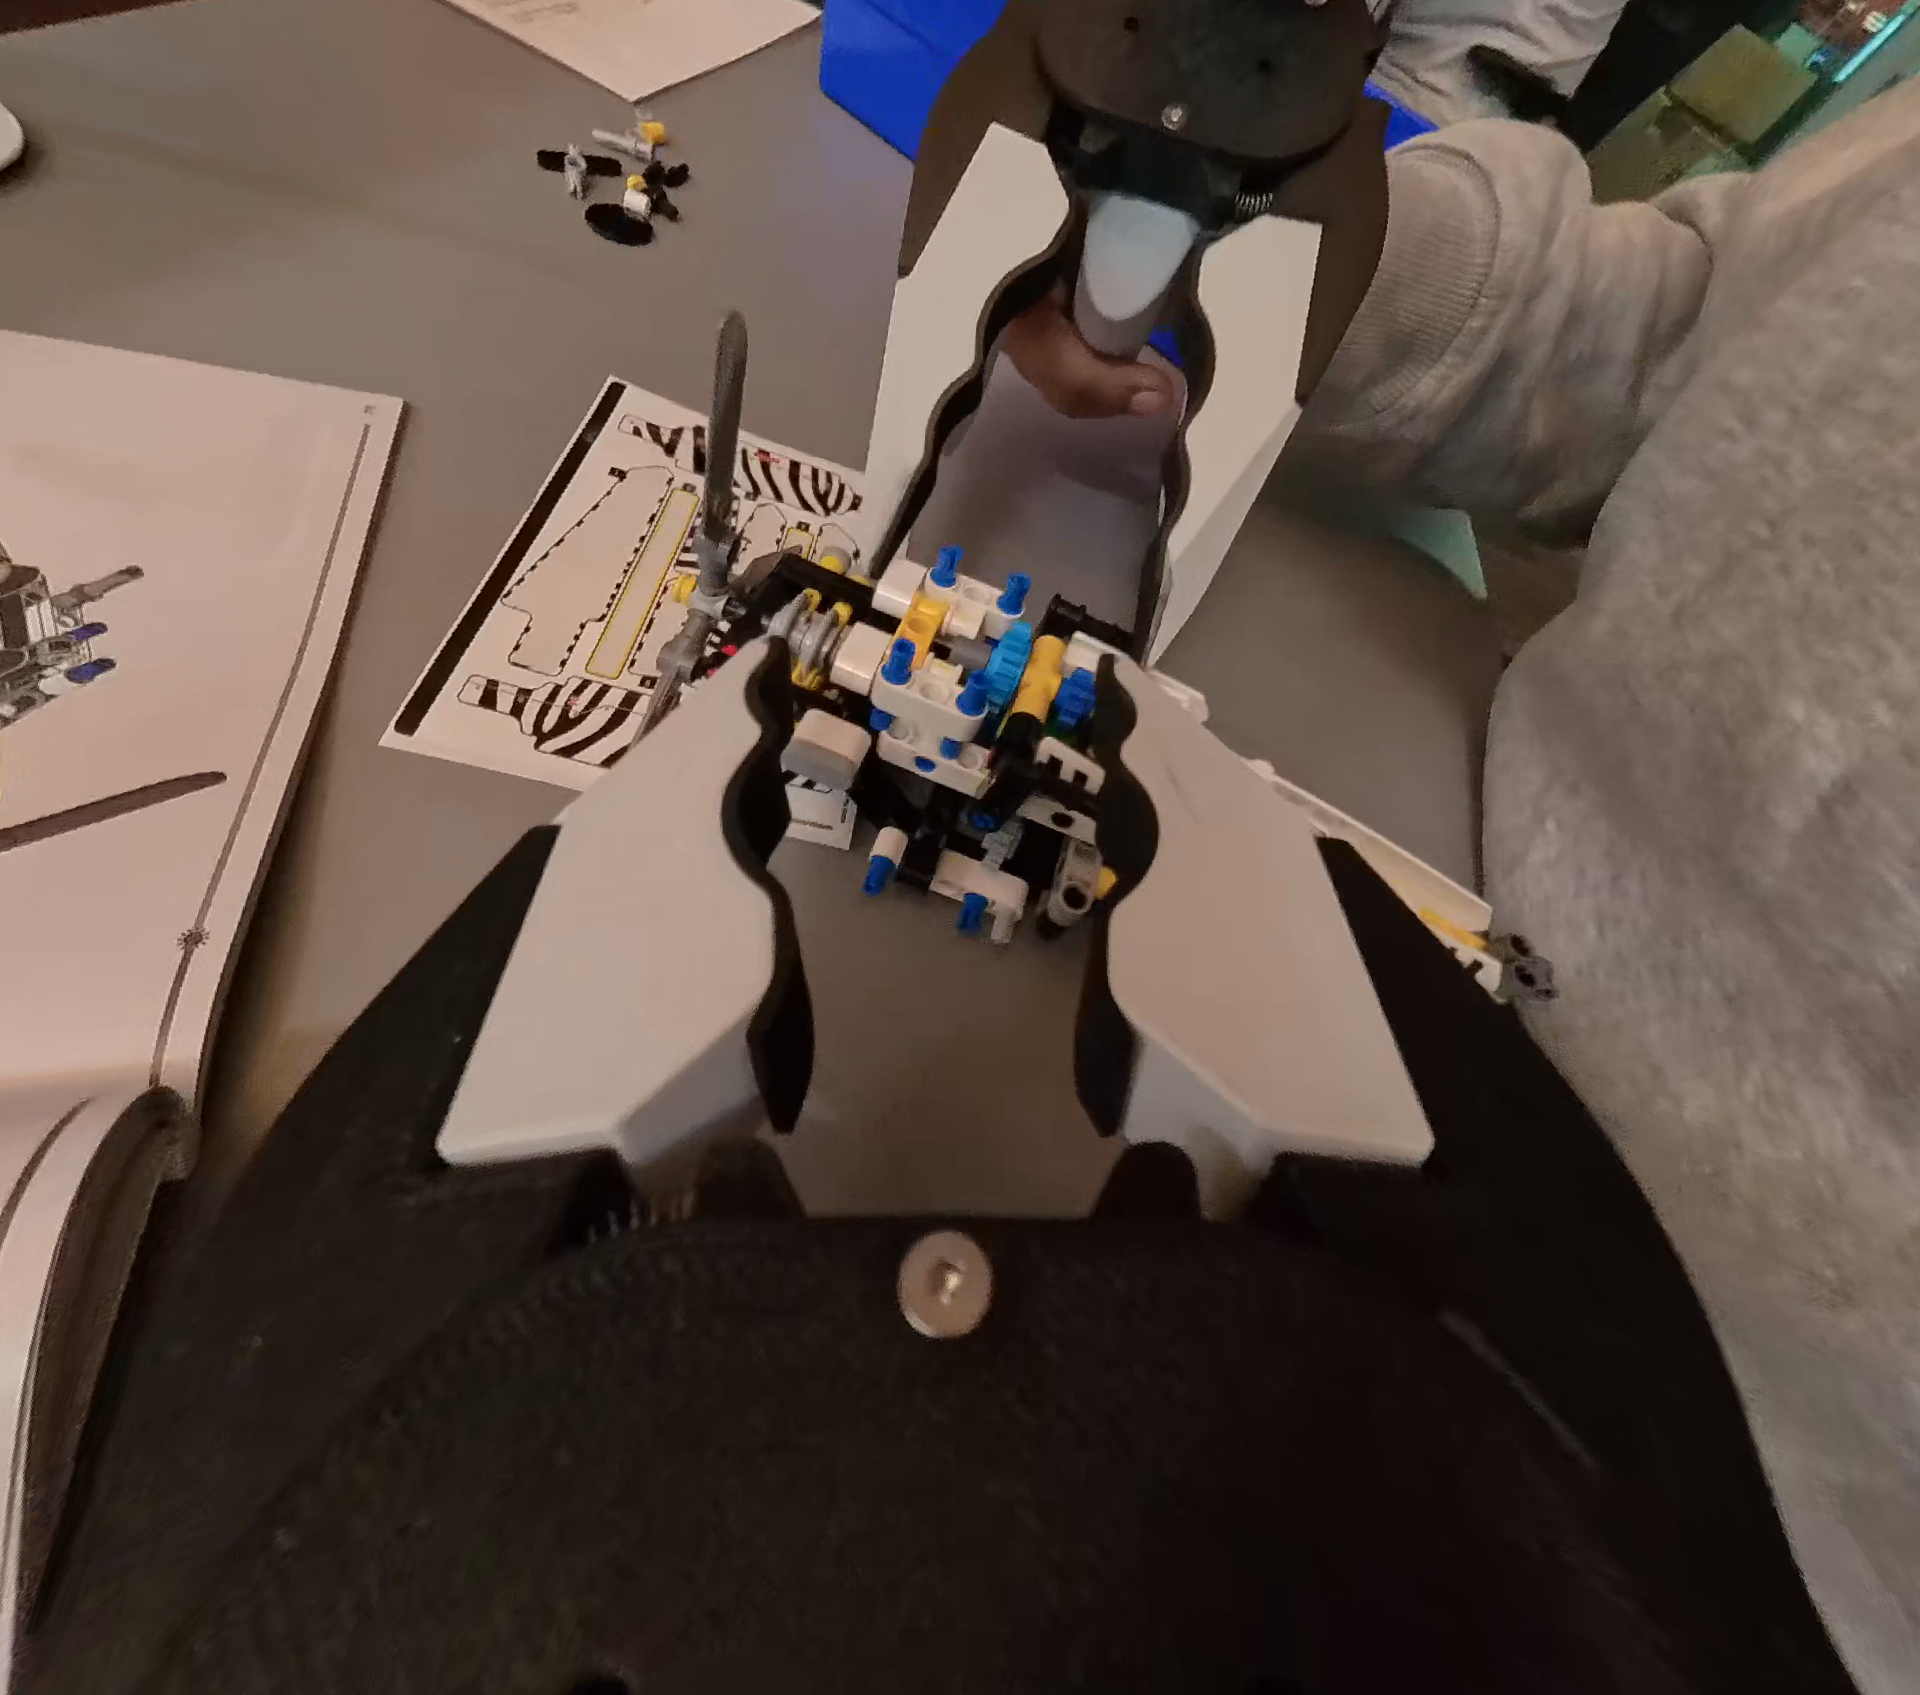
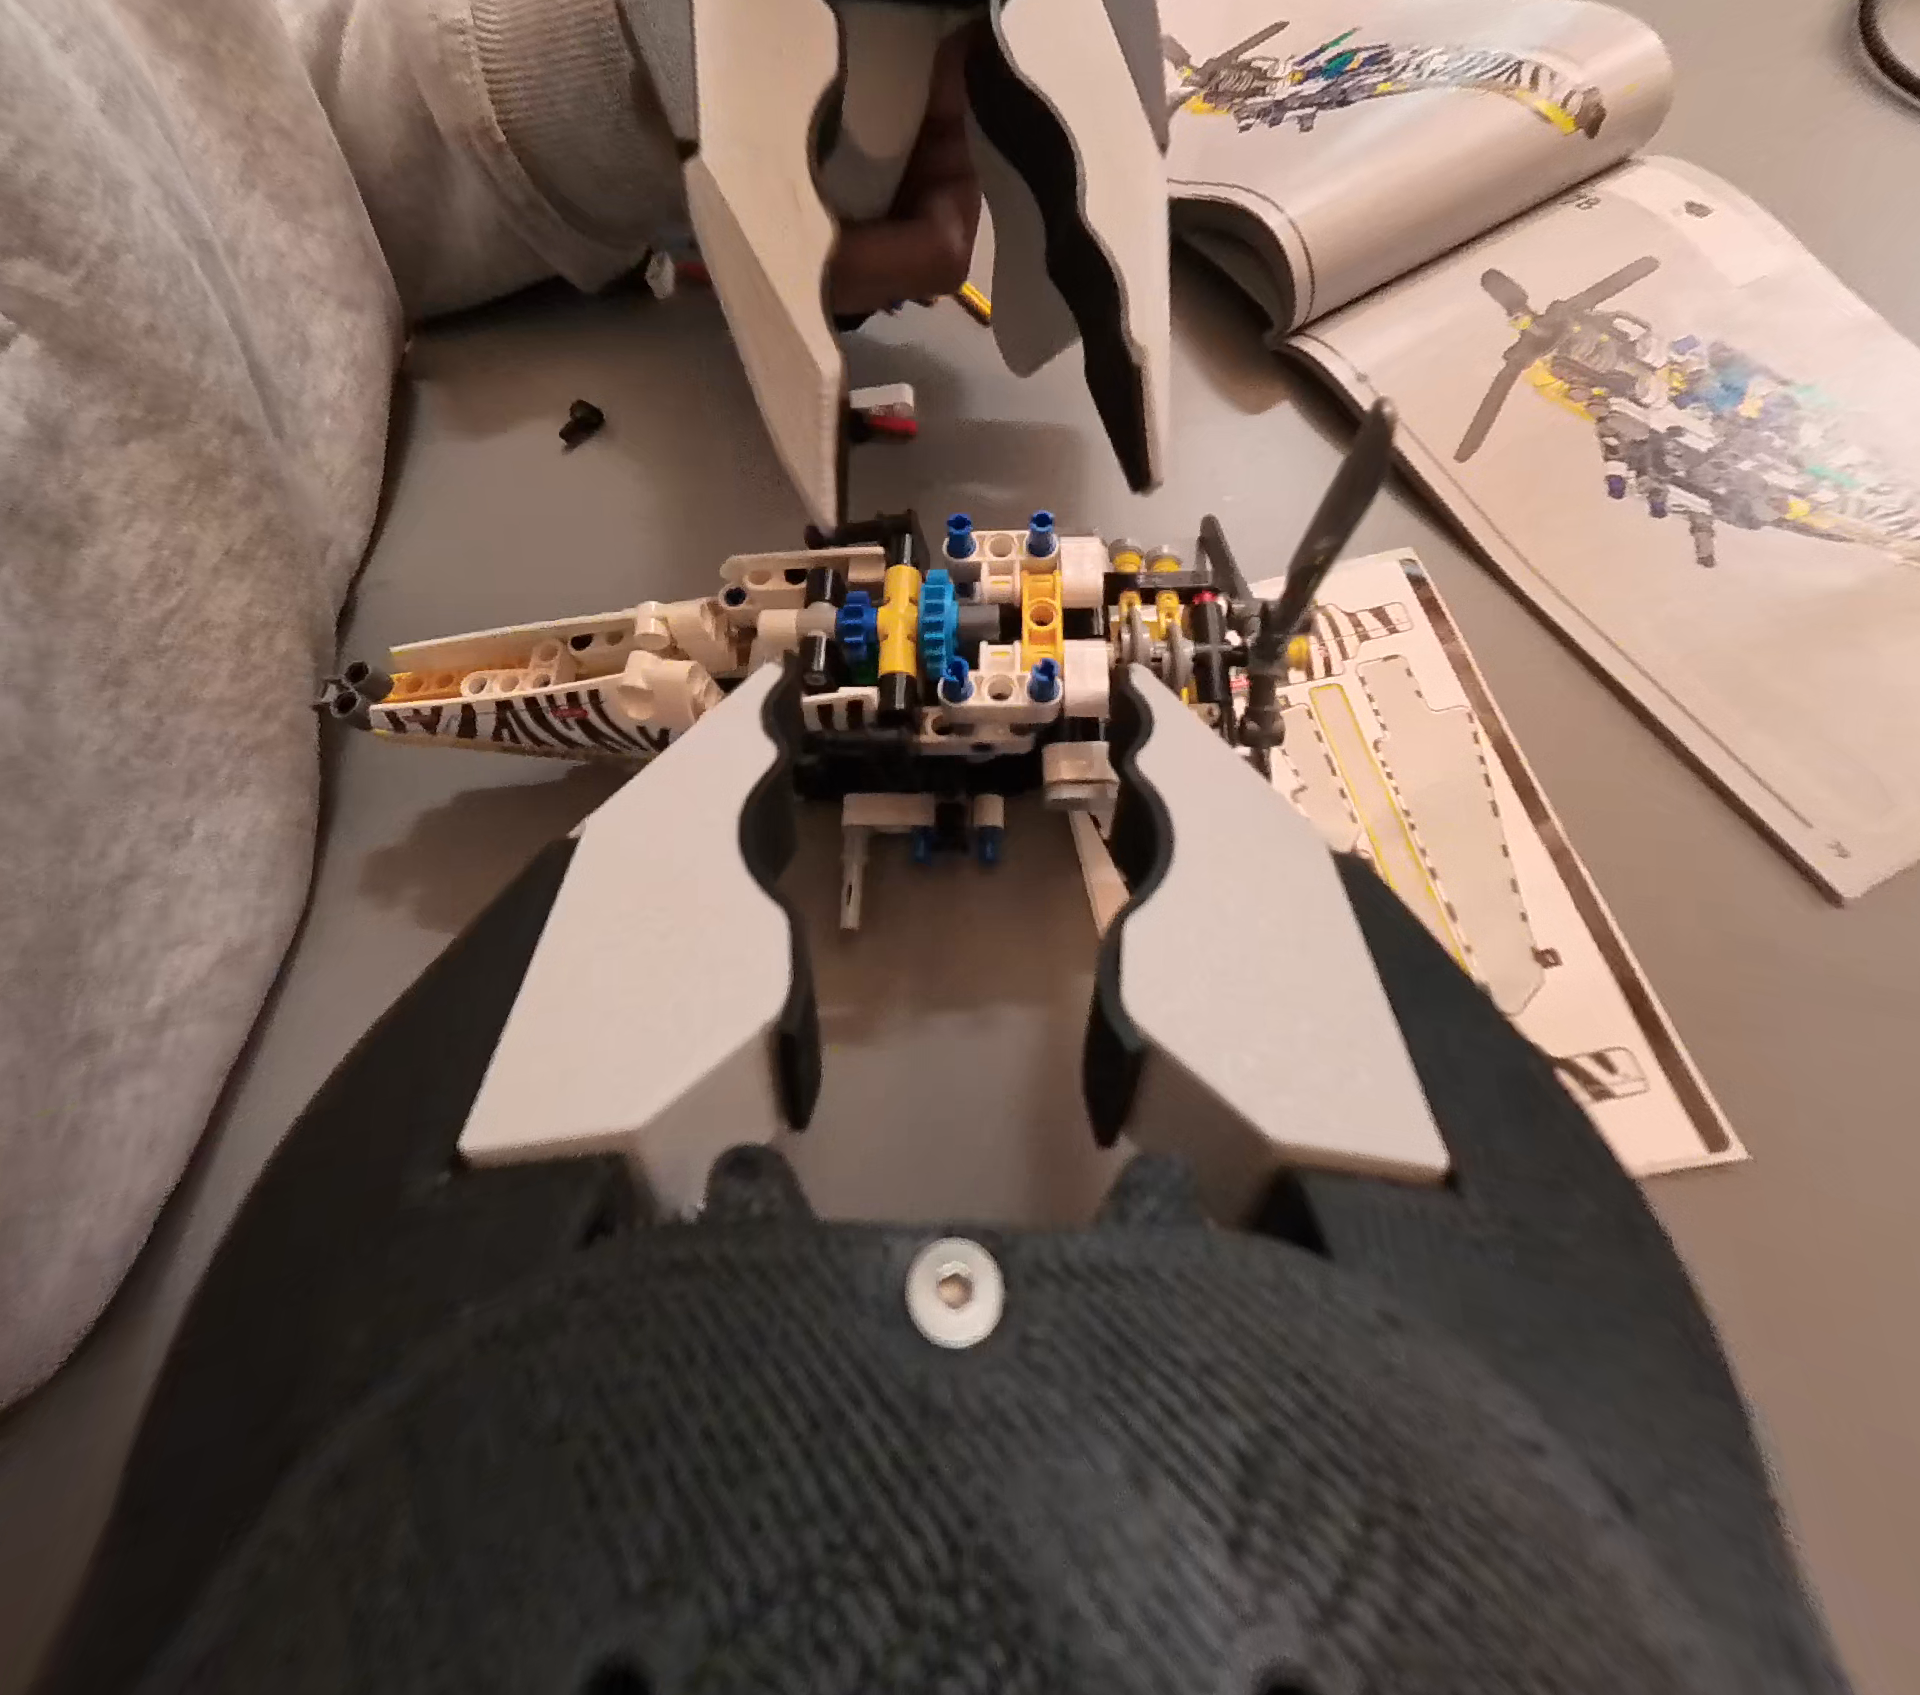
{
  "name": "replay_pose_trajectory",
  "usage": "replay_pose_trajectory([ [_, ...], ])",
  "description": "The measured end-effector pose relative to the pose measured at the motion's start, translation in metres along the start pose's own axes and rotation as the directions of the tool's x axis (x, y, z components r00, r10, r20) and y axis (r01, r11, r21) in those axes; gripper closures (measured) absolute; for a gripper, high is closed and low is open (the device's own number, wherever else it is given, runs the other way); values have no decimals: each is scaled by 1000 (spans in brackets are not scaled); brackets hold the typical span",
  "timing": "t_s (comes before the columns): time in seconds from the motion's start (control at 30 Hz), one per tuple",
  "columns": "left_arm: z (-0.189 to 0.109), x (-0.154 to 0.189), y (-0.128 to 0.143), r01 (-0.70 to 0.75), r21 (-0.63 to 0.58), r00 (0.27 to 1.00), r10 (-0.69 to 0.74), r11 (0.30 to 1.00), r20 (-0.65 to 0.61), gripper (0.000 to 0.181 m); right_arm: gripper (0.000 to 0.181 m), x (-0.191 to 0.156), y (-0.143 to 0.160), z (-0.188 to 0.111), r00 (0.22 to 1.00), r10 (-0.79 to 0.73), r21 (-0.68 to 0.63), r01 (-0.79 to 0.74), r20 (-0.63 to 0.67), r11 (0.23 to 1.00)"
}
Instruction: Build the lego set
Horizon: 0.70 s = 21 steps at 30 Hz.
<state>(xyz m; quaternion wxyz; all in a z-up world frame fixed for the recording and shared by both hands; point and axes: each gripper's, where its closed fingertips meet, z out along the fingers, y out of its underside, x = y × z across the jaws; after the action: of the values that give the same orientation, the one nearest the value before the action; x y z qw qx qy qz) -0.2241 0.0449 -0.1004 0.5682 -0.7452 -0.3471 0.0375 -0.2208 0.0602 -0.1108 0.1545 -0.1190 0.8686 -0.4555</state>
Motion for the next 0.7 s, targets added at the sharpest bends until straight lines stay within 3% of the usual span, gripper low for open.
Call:
replay_pose_trajectory([
  [0.3, 4, 7, 9, -24, -47, 997, 20, 999, -70, 132, 129, -1, 0, 2, 998, 21, 28, -23, 67, 999],
  [0.7, 4, 4, 16, -34, -71, 999, 32, 997, -35, 136, 133, -2, 1, 2, 998, 39, 10, -39, 51, 999],
])
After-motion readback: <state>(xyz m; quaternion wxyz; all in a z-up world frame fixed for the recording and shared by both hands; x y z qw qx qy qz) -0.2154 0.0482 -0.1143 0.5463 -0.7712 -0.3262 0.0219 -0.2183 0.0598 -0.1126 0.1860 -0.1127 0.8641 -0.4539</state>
